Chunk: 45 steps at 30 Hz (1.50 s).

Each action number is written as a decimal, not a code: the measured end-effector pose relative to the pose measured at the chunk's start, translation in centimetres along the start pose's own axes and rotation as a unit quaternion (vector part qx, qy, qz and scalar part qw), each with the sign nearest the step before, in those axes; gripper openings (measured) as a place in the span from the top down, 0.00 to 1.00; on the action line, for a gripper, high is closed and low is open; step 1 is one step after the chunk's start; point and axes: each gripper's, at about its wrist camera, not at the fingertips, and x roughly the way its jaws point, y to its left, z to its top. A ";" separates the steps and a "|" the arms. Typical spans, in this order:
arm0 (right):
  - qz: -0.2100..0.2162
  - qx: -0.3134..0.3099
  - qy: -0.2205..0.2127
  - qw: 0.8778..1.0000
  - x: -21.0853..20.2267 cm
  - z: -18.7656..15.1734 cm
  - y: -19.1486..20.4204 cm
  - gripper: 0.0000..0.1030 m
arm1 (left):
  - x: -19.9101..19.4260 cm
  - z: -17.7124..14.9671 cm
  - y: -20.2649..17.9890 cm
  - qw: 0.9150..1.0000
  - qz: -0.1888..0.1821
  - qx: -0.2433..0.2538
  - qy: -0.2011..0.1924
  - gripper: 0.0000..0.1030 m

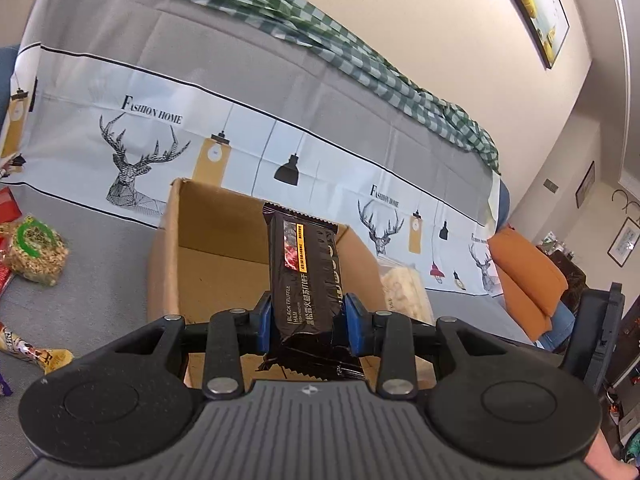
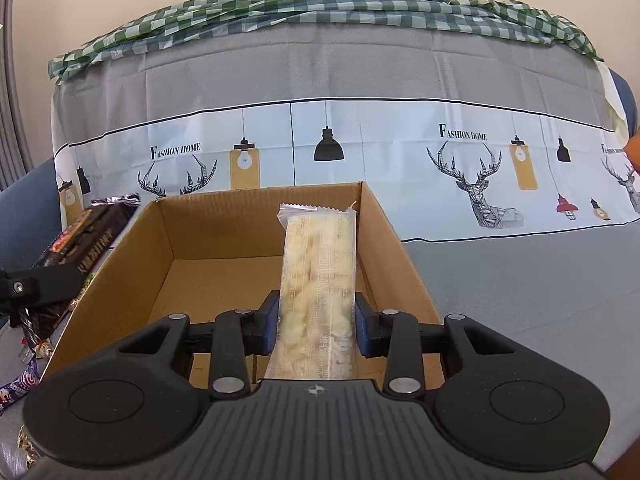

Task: Organize snacks
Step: 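Carry both bars over the cardboard box and open both tools to drop them, then withdraw both tools from the box back toward the snack pile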

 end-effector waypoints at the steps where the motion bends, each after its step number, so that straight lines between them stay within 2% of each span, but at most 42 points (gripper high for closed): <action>1: 0.000 -0.001 0.000 1.000 0.1 0.0 0.0 0.63 | 0.0 0.0 -0.1 1.000 -0.002 0.002 0.001 0.62; 20: -0.001 -0.029 -0.003 1.000 0.2 -0.1 0.9 0.64 | 0.0 -0.3 -0.5 1.000 -0.017 0.013 0.003 0.61; 23: -0.004 -0.030 -0.004 1.000 0.2 0.0 0.9 0.63 | 0.0 -0.3 -0.4 1.000 -0.021 0.014 0.002 0.51; 27: -0.007 -0.024 -0.001 1.000 0.3 0.0 0.7 0.62 | 0.1 -0.3 -0.4 1.000 -0.020 0.013 0.005 0.47; 31: -0.010 -0.023 0.000 1.000 0.5 0.1 0.8 0.58 | 0.0 -0.2 -0.3 1.000 -0.017 0.014 0.003 0.47; 38: -0.012 -0.029 -0.002 1.000 0.5 0.0 1.4 0.58 | -0.9 0.0 0.0 1.000 -0.015 0.023 -0.002 0.49; 45: 0.003 -0.036 -0.008 0.999 0.4 0.1 2.8 0.58 | -2.4 0.1 1.1 0.999 -0.008 0.032 0.007 0.61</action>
